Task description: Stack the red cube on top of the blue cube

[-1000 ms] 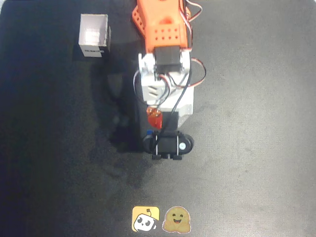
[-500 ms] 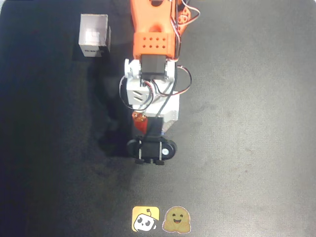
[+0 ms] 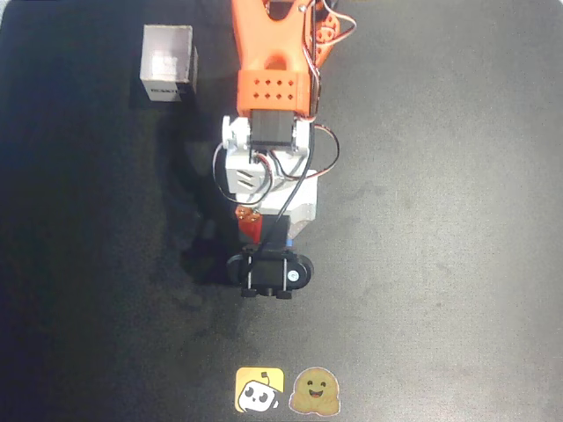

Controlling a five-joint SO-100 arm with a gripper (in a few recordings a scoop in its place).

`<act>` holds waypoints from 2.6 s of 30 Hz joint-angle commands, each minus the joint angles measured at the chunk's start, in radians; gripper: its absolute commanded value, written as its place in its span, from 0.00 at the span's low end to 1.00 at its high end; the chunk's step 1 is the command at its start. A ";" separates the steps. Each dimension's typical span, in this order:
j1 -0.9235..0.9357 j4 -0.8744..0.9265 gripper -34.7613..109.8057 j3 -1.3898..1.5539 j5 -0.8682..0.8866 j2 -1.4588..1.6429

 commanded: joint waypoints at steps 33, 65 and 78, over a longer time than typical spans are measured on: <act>-0.029 -0.100 0.35 0.074 0.002 -0.008; -0.028 -0.097 0.24 0.440 -0.052 0.759; -0.017 0.041 0.24 0.787 -0.061 1.181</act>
